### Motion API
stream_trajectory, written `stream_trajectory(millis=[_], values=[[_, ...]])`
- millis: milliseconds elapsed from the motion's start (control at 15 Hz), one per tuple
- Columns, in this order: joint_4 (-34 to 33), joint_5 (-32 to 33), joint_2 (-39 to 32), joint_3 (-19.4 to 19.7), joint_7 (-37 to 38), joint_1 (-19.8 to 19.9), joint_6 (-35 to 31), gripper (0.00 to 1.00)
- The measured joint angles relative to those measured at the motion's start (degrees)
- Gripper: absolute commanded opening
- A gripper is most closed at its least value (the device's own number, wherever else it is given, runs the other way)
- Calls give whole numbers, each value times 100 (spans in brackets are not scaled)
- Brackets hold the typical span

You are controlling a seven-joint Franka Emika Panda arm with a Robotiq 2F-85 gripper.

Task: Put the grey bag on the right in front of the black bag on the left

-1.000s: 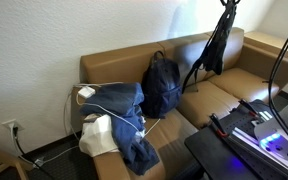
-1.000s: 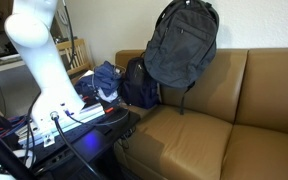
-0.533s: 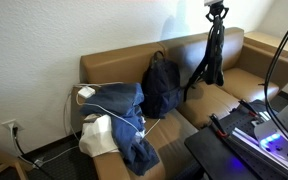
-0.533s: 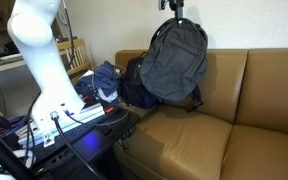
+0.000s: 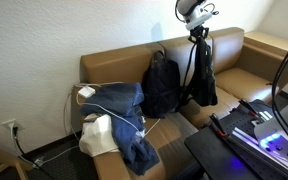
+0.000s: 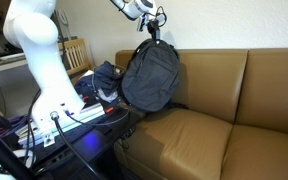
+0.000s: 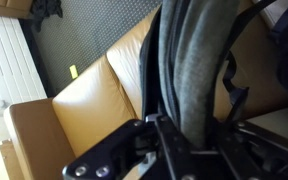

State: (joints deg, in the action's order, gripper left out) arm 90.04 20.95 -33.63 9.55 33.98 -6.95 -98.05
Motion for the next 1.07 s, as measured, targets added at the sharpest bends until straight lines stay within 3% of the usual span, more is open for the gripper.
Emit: stream_trajectory(millis=[133, 200, 467, 533, 800, 1067], values=[[549, 139, 266, -122, 208, -239, -253, 5], [787, 222, 399, -180, 415, -355, -422, 20], [1256, 362, 720, -311, 914, -650, -674, 20], [1276, 362, 741, -310, 917, -641, -688, 5], [1294, 455, 704, -347, 929, -624, -715, 5], [1502, 1239, 485, -511, 1371, -920, -717, 5]])
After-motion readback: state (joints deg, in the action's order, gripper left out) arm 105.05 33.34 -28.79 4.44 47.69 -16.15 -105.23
